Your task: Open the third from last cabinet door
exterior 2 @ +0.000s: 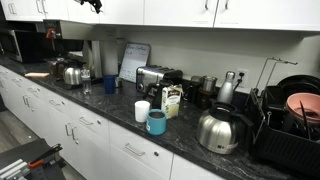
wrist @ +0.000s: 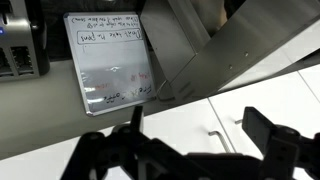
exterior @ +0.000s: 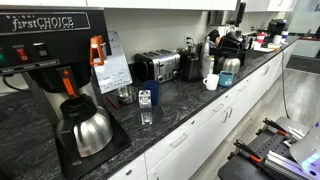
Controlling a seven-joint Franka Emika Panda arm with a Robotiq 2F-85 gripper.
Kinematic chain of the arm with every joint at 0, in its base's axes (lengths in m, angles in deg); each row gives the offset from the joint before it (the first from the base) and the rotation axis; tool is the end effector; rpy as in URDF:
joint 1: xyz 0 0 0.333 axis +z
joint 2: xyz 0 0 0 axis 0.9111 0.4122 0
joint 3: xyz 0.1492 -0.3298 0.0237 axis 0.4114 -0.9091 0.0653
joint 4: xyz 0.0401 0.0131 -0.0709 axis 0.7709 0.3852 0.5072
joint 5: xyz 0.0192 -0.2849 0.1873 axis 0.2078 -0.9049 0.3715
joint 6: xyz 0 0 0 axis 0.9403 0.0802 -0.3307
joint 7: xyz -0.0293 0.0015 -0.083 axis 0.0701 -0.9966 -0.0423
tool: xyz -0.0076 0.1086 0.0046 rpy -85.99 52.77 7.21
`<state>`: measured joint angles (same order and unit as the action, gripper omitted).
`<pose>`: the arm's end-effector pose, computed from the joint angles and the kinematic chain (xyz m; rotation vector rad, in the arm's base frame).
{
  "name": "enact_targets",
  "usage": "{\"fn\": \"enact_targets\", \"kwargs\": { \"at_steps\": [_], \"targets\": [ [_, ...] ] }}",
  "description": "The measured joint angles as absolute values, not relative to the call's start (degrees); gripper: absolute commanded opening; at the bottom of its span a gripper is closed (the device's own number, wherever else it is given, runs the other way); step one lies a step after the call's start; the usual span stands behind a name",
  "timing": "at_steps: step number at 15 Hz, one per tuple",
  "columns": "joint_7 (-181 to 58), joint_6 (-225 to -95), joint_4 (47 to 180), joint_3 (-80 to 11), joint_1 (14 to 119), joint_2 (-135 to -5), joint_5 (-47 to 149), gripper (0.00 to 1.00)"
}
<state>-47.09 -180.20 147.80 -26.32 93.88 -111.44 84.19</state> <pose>0.3422 0.2092 0.7120 -2.3284 -0.4396 -1.0409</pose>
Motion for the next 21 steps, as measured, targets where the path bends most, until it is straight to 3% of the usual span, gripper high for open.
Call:
{"fn": "enact_targets", "kwargs": {
  "at_steps": [4, 12, 21],
  "targets": [
    [-47.1, -181.2, 147.7, -25.9, 93.9, -111.2, 84.2, 1.0],
    [-44.1, -197.3, 137.2, -24.0, 99.6, -99.9, 84.4, 1.0],
    [-38.9, -200.6, 127.7, -25.7, 105.2, -91.7, 92.5, 1.0]
  ]
}}
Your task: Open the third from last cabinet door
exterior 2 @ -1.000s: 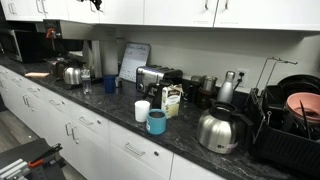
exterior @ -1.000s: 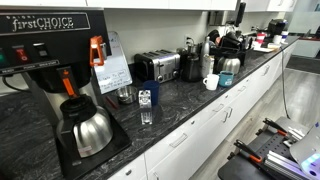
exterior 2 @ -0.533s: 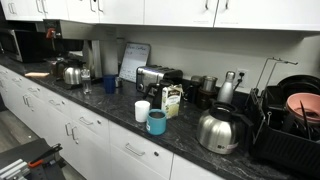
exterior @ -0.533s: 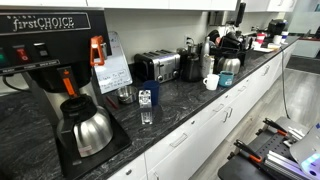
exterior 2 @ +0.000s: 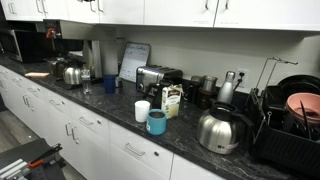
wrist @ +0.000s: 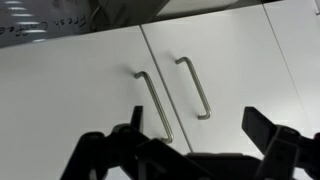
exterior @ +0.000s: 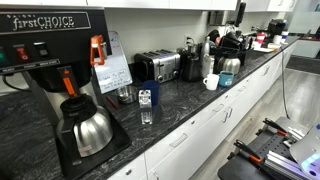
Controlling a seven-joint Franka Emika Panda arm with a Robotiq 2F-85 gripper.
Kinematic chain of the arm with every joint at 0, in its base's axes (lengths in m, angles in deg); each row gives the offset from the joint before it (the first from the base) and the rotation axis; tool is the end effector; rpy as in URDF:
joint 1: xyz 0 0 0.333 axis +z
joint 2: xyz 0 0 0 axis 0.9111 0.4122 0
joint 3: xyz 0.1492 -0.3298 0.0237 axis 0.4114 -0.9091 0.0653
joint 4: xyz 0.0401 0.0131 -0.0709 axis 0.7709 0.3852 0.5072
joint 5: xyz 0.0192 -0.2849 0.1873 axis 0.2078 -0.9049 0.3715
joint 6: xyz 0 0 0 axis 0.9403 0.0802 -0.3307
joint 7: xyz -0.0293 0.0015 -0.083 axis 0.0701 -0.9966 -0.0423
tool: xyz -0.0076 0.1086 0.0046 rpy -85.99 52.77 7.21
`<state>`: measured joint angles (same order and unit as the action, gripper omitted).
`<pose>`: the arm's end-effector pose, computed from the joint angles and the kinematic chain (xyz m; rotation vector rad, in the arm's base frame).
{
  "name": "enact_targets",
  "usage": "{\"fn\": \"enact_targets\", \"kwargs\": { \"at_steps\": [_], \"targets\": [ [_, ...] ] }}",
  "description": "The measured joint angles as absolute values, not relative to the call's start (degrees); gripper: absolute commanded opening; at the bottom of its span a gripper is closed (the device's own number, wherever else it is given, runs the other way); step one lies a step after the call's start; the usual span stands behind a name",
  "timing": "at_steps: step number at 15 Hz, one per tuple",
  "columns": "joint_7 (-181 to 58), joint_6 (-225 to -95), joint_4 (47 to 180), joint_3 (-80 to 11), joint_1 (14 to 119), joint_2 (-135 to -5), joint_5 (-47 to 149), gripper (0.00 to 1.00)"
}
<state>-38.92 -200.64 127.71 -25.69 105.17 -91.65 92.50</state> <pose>0.4000 0.3279 0.7565 -2.0096 -0.4696 -1.3036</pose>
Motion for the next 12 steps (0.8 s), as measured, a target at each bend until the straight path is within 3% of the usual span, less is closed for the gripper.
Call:
{"fn": "enact_targets", "kwargs": {
  "at_steps": [12],
  "targets": [
    [-34.6, -200.6, 122.9, -25.7, 105.9, -88.0, 95.9, 1.0]
  ]
}}
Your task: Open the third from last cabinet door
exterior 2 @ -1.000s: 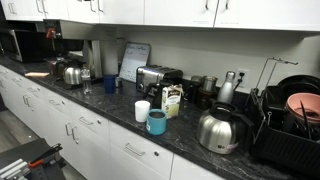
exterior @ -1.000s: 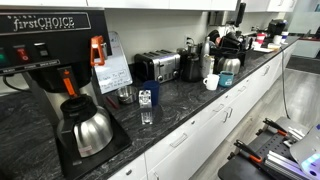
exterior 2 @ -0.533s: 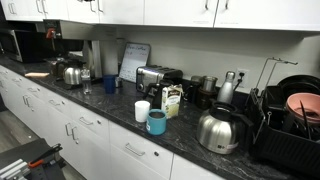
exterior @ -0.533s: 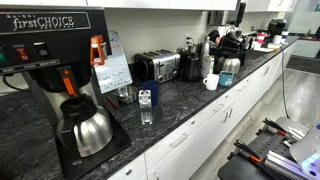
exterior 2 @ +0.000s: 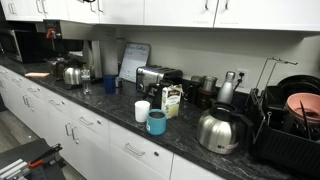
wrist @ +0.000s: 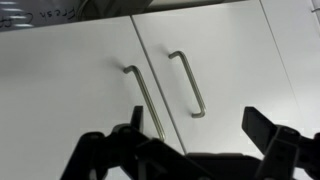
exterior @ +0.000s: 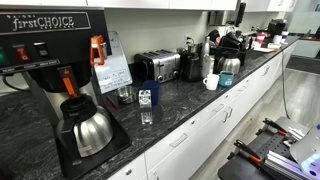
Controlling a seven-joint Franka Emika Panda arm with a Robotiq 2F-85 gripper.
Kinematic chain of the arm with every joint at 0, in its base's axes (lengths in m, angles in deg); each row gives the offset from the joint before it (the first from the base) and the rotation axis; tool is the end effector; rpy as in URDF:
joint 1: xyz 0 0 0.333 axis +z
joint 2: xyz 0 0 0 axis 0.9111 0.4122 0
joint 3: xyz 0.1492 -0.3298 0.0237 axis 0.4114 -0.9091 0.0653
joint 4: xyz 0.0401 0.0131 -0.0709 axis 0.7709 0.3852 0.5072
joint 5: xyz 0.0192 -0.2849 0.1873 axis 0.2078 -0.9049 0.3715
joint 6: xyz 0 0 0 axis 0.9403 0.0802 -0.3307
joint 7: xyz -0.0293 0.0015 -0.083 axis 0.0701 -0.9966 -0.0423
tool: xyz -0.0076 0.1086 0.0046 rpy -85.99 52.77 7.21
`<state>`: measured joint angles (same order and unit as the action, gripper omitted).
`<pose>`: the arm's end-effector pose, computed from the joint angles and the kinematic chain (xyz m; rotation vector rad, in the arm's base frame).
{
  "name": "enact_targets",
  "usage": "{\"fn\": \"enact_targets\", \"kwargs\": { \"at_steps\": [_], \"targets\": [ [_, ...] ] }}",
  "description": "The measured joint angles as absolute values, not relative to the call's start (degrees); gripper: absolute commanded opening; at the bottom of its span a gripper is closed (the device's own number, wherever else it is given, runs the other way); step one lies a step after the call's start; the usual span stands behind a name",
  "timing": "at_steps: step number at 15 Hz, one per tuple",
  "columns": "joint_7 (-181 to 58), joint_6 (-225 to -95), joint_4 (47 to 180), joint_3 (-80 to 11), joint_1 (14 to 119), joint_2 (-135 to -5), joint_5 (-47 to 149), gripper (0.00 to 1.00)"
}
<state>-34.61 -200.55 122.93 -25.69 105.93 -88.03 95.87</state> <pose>0.4146 0.3446 0.7590 -1.9772 -0.4945 -1.3143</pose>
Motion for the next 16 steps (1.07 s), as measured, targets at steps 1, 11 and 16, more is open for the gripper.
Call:
{"fn": "enact_targets", "kwargs": {
  "at_steps": [1, 11, 16],
  "targets": [
    [-32.3, -200.3, 120.9, -25.7, 106.3, -86.8, 98.0, 1.0],
    [-7.1, -191.6, 110.1, -26.5, 102.6, -79.6, 119.7, 1.0],
    [-0.9, -188.8, 107.8, -26.5, 102.2, -78.6, 125.9, 1.0]
  ]
}}
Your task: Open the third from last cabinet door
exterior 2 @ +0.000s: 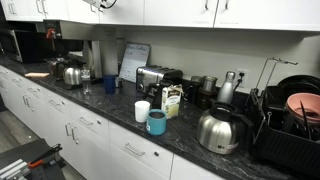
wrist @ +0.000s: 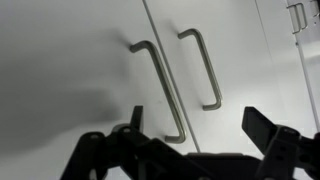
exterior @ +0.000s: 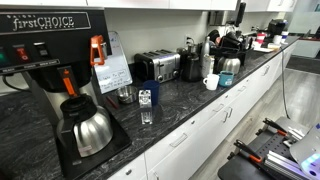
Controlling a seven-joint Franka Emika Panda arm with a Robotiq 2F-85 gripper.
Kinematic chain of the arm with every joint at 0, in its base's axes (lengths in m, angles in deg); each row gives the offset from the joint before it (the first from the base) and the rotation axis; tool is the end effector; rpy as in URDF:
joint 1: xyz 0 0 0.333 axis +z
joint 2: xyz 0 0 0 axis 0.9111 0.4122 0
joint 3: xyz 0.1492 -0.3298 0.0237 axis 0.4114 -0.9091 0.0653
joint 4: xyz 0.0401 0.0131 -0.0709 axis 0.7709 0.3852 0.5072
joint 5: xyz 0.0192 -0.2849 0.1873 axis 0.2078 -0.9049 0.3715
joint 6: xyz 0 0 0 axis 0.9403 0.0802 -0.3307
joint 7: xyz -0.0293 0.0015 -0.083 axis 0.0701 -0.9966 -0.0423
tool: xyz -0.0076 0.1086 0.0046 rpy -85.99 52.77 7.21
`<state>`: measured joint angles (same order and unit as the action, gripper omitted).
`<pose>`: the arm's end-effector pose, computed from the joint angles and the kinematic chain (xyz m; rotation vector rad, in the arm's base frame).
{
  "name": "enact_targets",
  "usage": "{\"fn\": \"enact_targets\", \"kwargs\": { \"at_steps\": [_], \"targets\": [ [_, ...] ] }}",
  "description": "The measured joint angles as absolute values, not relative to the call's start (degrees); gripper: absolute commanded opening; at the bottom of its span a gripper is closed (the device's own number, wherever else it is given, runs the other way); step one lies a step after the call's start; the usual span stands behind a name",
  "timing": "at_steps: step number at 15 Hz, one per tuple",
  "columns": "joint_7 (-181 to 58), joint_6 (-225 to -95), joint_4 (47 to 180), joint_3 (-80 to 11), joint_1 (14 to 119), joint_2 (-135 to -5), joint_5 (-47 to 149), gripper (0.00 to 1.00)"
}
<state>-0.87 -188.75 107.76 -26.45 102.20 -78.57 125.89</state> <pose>0.4885 0.3482 0.7455 -1.8199 -0.6319 -1.2957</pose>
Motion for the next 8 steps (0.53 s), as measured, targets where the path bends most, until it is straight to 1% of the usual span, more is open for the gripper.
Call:
{"fn": "enact_targets", "kwargs": {
  "at_steps": [8],
  "targets": [
    [3.6, -186.8, 106.2, -26.2, 102.3, -76.9, 132.1, 1.0]
  ]
}}
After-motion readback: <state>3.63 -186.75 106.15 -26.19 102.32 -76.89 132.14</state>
